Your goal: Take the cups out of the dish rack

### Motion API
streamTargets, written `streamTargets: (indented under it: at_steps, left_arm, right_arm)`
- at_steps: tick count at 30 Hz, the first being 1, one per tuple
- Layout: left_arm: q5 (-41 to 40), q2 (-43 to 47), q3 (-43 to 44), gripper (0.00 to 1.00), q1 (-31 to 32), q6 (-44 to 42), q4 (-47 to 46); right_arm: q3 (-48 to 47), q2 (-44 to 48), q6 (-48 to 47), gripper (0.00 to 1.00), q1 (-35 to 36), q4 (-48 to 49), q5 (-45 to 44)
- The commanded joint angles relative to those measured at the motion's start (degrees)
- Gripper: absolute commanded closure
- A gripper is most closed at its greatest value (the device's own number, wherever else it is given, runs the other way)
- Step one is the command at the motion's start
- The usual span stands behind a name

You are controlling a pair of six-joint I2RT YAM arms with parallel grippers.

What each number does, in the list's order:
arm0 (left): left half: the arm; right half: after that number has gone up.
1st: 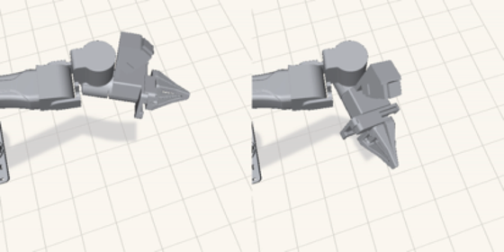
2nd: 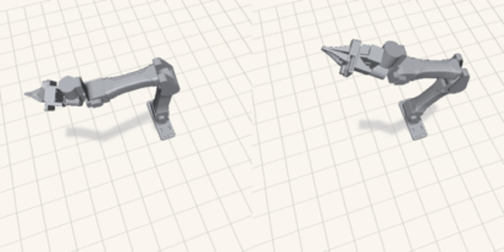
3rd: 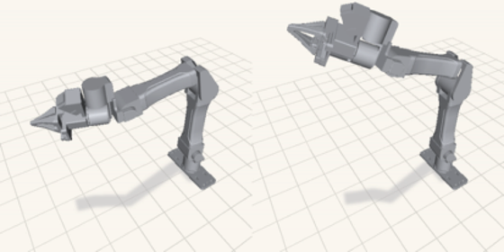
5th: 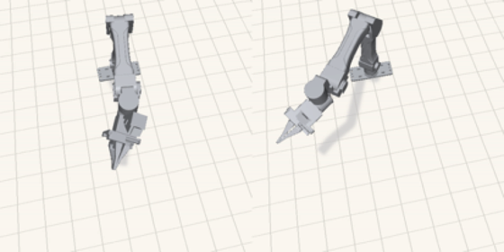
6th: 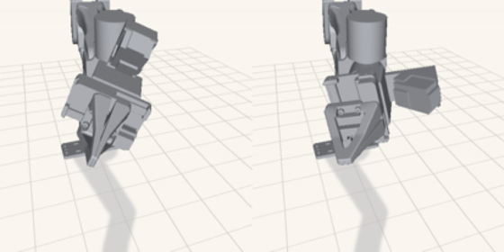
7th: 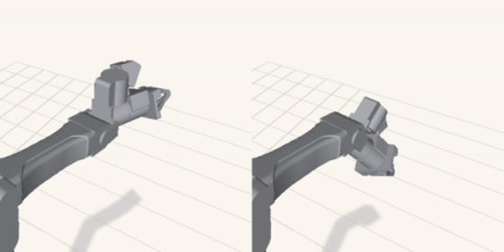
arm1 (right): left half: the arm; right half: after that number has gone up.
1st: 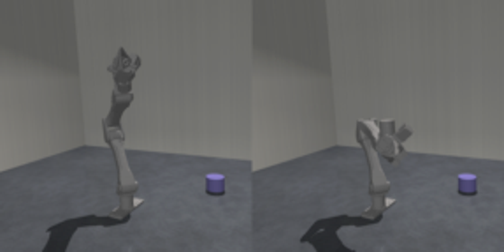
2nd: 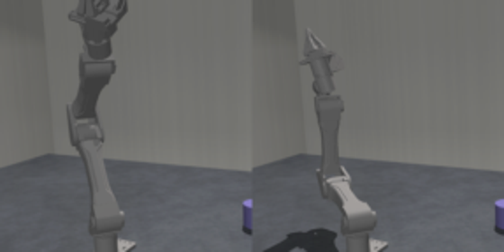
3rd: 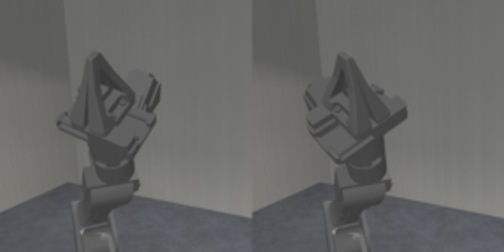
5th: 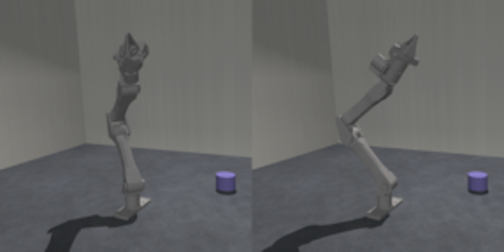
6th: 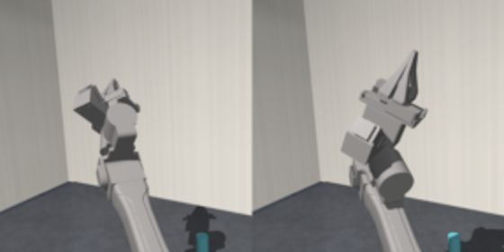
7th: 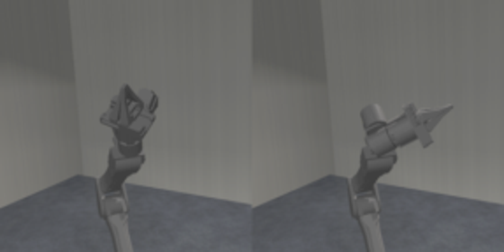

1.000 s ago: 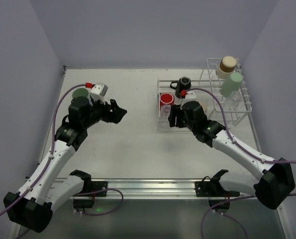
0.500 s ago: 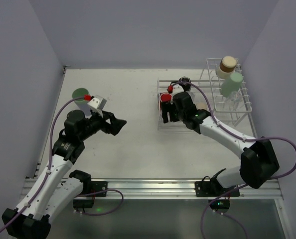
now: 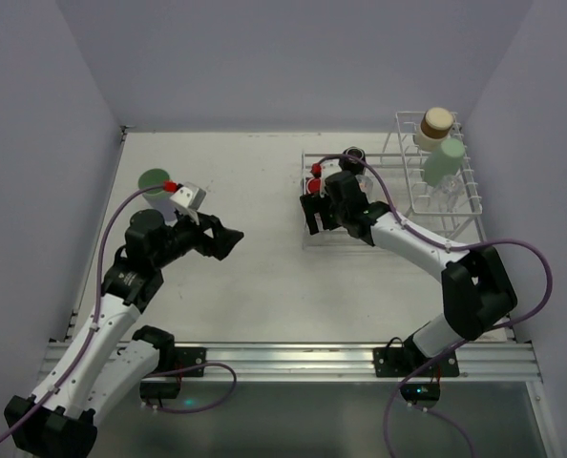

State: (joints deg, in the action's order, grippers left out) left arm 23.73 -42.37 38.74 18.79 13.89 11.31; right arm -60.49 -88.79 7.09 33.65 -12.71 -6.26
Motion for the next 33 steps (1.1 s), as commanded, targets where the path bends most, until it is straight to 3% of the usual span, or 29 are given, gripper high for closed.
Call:
streamTargets:
  at_steps: [1, 3, 5, 6, 7, 9, 11, 14, 21, 25, 33]
  left_arm:
    - [0.88, -0.69, 0.63, 0.16, 0.02, -0.79, -1.64]
    - [1.15, -0.87, 0.72, 0.16, 0.11, -0.8, -1.64]
    - [0.71, -0.7, 0.63, 0.16, 0.02, -0.97, -1.64]
    - [0.62, -0.52, 0.55, 0.16, 0.02, -0.88, -1.56]
    - [0.53, -0.43, 0.55, 0.16, 0.02, -0.88, -1.64]
    - [0.36, -0.52, 0.55, 0.16, 0.02, -0.88, -1.64]
    - [0.71, -0.96, 0.72, 0.16, 0.02, -0.88, -1.56]
    - [1.93, -2.1, 1.07, 0.16, 0.02, -0.44, -1.82]
    - [5.89, -4.3, 0.98, 0.15, 0.02, 3.24, -5.5]
    - [12.11, -7.55, 2.57, 0.16, 0.02, 8.33, -8.75]
    - [16.53, -8.43, -8.32, 0.19, 0.72, 32.15, -40.55]
  right_arm:
    - [-2.18, -0.59, -1.99, 0.12, -0.07, 4.61, 0.73]
    - [-1.57, -0.59, -2.87, 0.11, -0.16, 6.37, 0.72]
    - [-1.74, -0.5, -2.87, 0.17, -0.25, 7.0, 0.55]
    - [-1.13, -0.24, -2.53, 0.21, -0.25, 7.26, 0.29]
    - [-0.69, 0.2, -2.35, 0.33, -0.25, 8.22, 0.11]
    - [0.45, 2.21, -1.21, 0.39, -0.25, 8.49, -0.68]
    - [1.51, 4.23, 0.55, 0.53, -0.25, 8.75, -1.73]
    - [3.36, 8.45, 2.31, 0.61, -0.25, 9.19, -3.93]
    - [6.69, 16.1, 5.65, 0.63, -0.25, 11.65, -4.99]
    - [7.58, 20.84, 9.41, 0.64, -0.25, 14.01, -5.6]
    - [13.29, 31.4, 26.2, 0.67, 3.69, 26.22, 9.15]
